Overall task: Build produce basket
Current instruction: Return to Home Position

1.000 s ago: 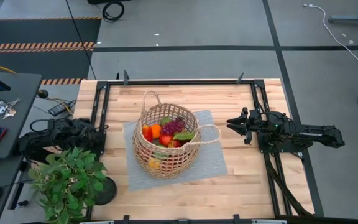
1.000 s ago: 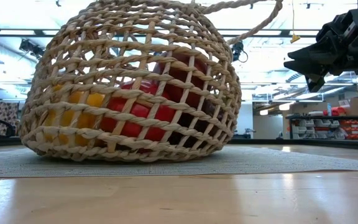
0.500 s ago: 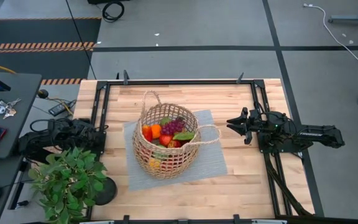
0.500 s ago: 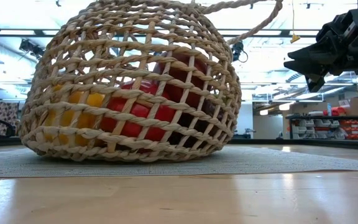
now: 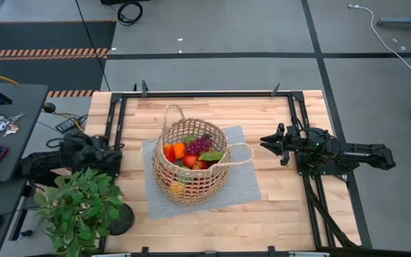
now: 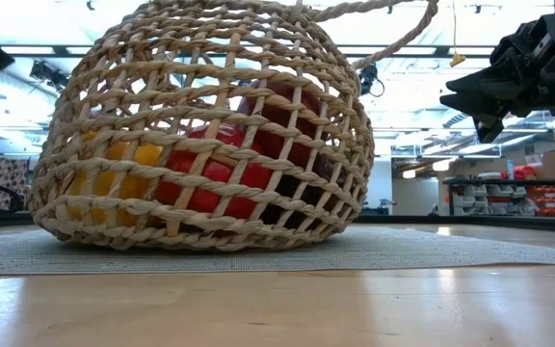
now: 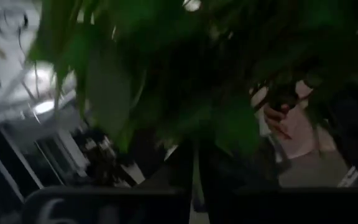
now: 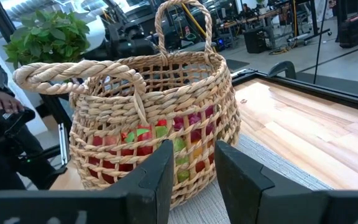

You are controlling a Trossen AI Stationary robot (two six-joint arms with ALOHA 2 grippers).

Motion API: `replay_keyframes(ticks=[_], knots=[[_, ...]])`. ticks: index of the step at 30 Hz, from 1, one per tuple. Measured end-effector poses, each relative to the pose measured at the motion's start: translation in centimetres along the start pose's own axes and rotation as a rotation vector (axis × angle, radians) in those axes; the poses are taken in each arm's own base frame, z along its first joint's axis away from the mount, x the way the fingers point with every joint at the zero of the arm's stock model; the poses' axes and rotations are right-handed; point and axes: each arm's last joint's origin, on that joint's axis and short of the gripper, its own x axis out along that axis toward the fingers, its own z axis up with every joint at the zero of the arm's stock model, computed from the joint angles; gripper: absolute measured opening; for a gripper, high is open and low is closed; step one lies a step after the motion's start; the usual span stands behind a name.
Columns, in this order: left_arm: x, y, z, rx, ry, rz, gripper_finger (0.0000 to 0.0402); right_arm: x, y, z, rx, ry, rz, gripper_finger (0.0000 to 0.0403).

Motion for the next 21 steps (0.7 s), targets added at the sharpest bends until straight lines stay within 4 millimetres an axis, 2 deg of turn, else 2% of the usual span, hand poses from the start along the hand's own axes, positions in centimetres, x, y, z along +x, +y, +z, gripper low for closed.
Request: replay_keyframes(ticks=[3, 6, 9, 12, 16, 21], knots=[[0.0, 0.4, -1.0, -0.092, 0.036, 0.025, 0.0036, 0.0, 0.0, 0.0, 0.000, 0.000, 0.000, 0.0122], [-0.1, 0.9, -1.8, -0.166, 0.044, 0.126, 0.0034, 0.0, 0.0, 0.0, 0.000, 0.000, 0.000, 0.0122], [-0.3, 1.4, -2.9, -0.287, 0.064, 0.286, 0.0030, 0.0, 0.0, 0.0, 0.000, 0.000, 0.000, 0.0122], [-0.6, 1.8, -4.3, -0.479, 0.089, 0.495, 0.0026, 0.0, 0.0, 0.0, 0.000, 0.000, 0.000, 0.0122], [-1.1, 1.7, -5.8, -0.691, 0.122, 0.740, 0.0027, 0.0, 0.0, 0.0, 0.000, 0.000, 0.000, 0.0122], [-1.7, 1.0, -6.8, -0.760, 0.197, 0.884, 0.0033, 0.0, 0.0, 0.0, 0.000, 0.000, 0.000, 0.0122]])
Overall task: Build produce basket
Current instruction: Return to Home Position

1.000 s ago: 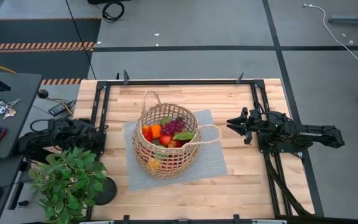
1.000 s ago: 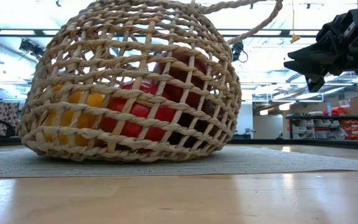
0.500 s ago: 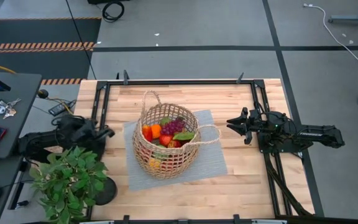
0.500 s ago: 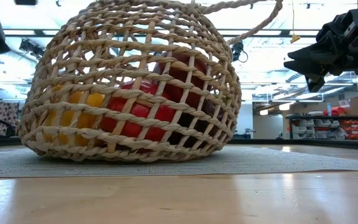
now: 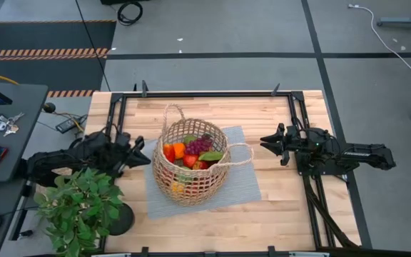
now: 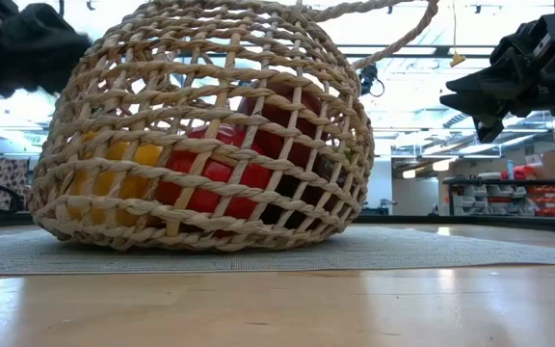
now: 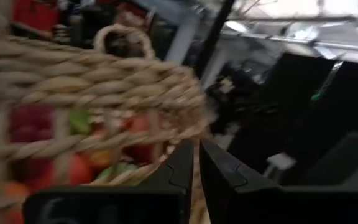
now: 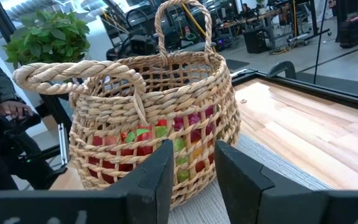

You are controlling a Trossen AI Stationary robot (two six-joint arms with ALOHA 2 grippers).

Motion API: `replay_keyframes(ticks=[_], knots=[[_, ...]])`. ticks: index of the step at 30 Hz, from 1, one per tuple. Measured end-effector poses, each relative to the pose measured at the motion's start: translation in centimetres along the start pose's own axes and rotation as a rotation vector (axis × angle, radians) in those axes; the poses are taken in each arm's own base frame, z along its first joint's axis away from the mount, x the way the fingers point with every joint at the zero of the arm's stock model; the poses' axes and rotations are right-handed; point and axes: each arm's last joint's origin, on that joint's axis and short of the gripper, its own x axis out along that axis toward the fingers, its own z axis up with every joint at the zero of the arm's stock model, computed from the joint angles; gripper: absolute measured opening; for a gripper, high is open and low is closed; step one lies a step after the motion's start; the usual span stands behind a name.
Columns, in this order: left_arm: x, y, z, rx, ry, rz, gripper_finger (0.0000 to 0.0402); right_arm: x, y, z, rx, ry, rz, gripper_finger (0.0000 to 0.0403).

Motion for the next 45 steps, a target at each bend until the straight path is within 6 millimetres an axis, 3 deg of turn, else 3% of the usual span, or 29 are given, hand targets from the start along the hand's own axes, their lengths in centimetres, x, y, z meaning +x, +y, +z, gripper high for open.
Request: replay_keyframes(ticks=[6, 12, 16, 45], knots=[[-0.02, 0.44, -0.33, 0.190, 0.017, 0.095, 0.0029, 0.00, 0.00, 0.00, 0.000, 0.000, 0.000, 0.0122], [-0.02, 0.42, -0.28, 0.549, 0.029, 0.094, 0.0024, 0.00, 0.02, 0.05, 0.000, -0.005, 0.002, 0.0122], [0.02, 0.41, -0.22, 0.676, 0.026, 0.091, 0.0032, 0.00, 0.03, 0.09, 0.000, -0.009, 0.003, 0.0122], [0.05, 0.39, -0.15, 0.691, 0.020, 0.090, 0.0031, 0.00, 0.05, 0.15, -0.001, -0.014, 0.005, 0.0122]])
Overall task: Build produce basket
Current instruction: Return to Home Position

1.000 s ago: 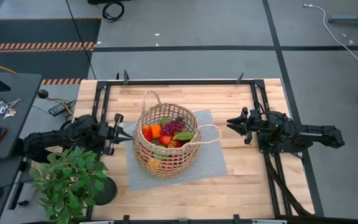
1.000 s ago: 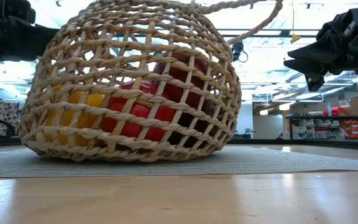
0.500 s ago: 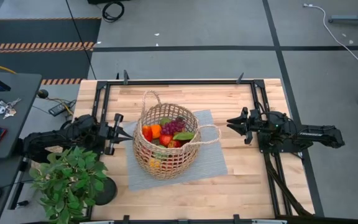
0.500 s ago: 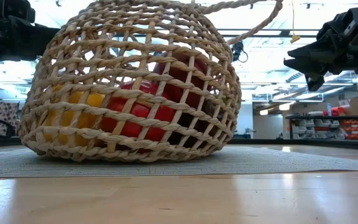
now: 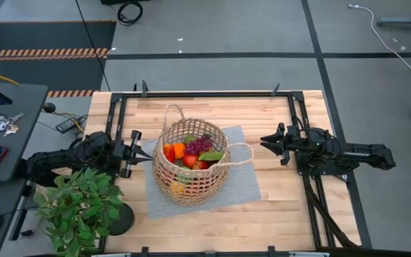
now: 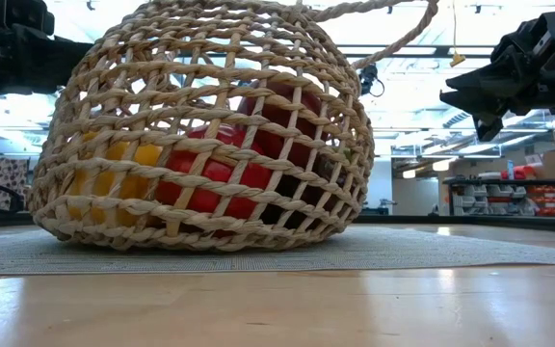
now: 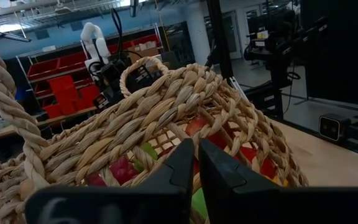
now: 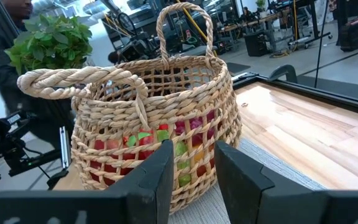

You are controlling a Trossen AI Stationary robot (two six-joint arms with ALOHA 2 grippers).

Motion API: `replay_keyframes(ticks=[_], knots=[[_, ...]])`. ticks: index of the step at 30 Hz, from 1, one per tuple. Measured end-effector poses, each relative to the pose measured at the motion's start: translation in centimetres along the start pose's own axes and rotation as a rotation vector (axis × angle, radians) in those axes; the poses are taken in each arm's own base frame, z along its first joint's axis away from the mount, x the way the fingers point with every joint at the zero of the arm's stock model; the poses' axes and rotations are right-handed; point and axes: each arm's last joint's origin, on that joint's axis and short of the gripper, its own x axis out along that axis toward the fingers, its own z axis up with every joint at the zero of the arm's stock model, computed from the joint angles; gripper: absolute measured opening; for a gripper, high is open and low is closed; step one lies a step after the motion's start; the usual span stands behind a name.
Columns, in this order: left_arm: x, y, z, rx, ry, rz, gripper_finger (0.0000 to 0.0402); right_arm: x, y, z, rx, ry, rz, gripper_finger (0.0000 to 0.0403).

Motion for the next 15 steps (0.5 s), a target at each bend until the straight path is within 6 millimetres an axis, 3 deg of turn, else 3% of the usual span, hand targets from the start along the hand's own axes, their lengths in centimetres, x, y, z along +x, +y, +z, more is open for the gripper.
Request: replay_keyframes(ticks=[15], knots=[[0.00, 0.00, 0.00, 0.000, 0.000, 0.000, 0.0036, 0.00, 0.00, -0.01, 0.000, 0.000, 0.000, 0.0122]])
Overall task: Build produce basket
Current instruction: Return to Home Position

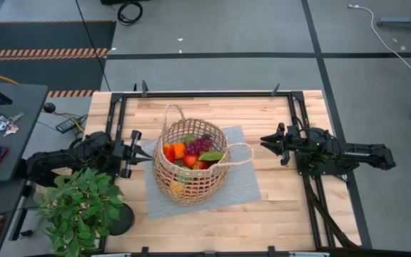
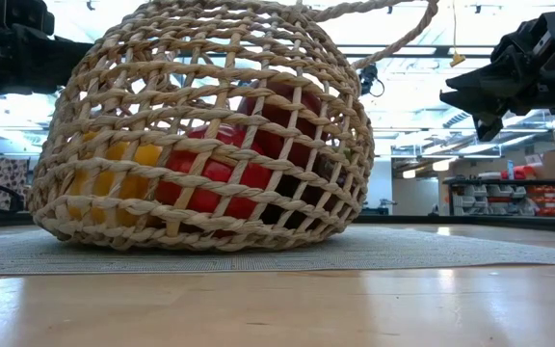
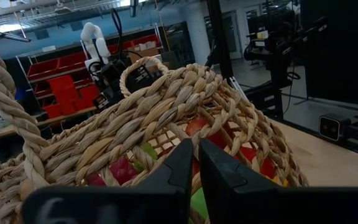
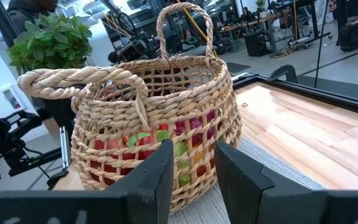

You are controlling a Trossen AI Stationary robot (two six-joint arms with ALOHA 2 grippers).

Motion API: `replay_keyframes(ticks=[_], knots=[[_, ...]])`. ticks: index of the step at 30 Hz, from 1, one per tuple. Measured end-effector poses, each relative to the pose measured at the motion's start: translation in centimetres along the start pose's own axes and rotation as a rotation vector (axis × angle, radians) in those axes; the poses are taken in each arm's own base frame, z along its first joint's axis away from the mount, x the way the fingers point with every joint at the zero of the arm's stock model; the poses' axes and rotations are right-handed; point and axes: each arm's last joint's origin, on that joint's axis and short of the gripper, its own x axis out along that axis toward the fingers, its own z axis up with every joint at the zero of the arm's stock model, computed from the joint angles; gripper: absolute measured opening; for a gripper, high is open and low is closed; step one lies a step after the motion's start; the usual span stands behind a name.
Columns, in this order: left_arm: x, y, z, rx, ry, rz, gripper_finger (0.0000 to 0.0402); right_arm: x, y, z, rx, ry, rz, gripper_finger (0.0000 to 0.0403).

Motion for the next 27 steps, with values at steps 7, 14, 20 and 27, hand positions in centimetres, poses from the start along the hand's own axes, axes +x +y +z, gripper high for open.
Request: replay_keyframes(ticks=[7, 14, 20, 27], knots=[[0.00, 0.00, 0.00, 0.000, 0.000, 0.000, 0.0026, 0.00, 0.00, 0.00, 0.000, 0.000, 0.000, 0.0122], [0.00, 0.00, 0.00, 0.000, 0.000, 0.000, 0.0025, 0.00, 0.00, 0.00, 0.000, 0.000, 0.000, 0.0122], [0.00, 0.00, 0.00, 0.000, 0.000, 0.000, 0.0033, 0.00, 0.00, 0.00, 0.000, 0.000, 0.000, 0.0122], [0.00, 0.00, 0.00, 0.000, 0.000, 0.000, 0.0027, 0.00, 0.00, 0.00, 0.000, 0.000, 0.000, 0.0122]])
